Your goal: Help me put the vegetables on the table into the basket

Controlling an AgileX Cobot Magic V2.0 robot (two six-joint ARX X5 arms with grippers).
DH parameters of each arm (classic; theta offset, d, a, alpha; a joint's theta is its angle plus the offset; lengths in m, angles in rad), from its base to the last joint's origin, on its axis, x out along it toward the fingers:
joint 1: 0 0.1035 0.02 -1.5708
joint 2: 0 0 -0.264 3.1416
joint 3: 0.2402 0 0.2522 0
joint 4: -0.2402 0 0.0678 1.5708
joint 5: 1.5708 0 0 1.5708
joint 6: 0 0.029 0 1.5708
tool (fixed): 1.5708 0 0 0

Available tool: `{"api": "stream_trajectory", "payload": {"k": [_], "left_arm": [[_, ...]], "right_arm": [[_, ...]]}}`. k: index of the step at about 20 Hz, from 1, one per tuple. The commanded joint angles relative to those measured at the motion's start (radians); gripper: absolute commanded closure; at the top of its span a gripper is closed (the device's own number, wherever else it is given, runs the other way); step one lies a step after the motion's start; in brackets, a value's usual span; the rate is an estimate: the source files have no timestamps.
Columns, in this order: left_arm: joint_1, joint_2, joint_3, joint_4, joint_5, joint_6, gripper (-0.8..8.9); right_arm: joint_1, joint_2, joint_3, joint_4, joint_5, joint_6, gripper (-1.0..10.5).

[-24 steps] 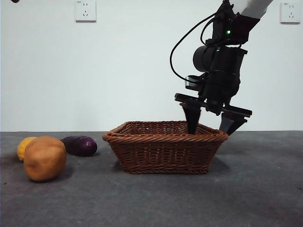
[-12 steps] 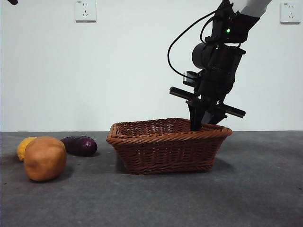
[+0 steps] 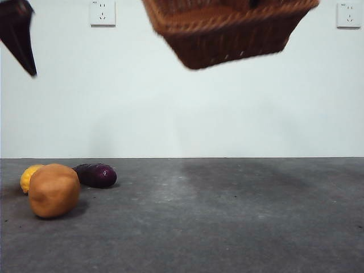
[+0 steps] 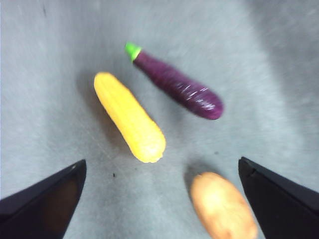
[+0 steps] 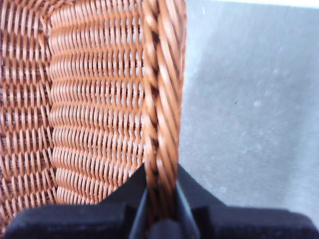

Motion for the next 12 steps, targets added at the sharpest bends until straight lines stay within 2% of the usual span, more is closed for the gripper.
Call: {"api": "stream_trajectory", "payload": {"k": [1,5,8,12], "left_arm": [[0.000,0.107,0.003,0.033,-0.002,-0.041,1.56],[0.000,0.270,0.033,0.089,-0.013,-0.094,1.56],[-0.013,0.381,0.124,0.087,-0.025,-0.111,1.56],[-0.032,0.497,0.259,0.003,-0.104,-0.134,1.56]], "right_arm": [[0.001,-0.046,-0.003,-0.016,-0.008,-0.020,9.6],[0.001,-0.090,-0.003,-0.079,-0.008,-0.039,9.6],[0.002,-0.100,-0.003,-0.107,-0.008,-0.041,9.6],[0.002,-0.100,-0.003,-0.119,-0.008,-0.042,9.6]]}}
